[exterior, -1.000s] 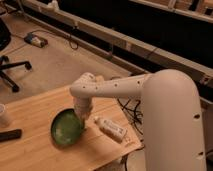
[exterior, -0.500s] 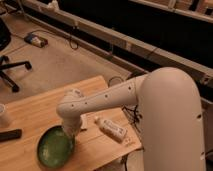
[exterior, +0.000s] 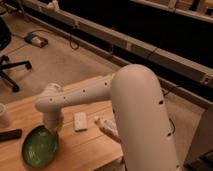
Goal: Drag the ceramic bowl in a circle
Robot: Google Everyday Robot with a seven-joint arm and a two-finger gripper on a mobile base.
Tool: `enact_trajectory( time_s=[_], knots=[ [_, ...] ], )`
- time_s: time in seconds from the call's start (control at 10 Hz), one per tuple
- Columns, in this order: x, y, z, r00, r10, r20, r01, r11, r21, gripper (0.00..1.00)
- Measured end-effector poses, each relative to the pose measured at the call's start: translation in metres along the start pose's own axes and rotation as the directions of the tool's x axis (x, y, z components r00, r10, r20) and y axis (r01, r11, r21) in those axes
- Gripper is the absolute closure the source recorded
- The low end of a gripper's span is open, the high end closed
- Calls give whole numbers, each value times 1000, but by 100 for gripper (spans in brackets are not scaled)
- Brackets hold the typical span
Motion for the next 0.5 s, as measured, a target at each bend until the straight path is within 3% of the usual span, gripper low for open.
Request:
enact_trajectory(
  time_s=[0.3,0.5],
  knots=[
    [48,47,-26,999,15,-50,-15,1000,7,100],
    [60,86,-43,994,70,-79,-71,997,-6,100]
  ],
)
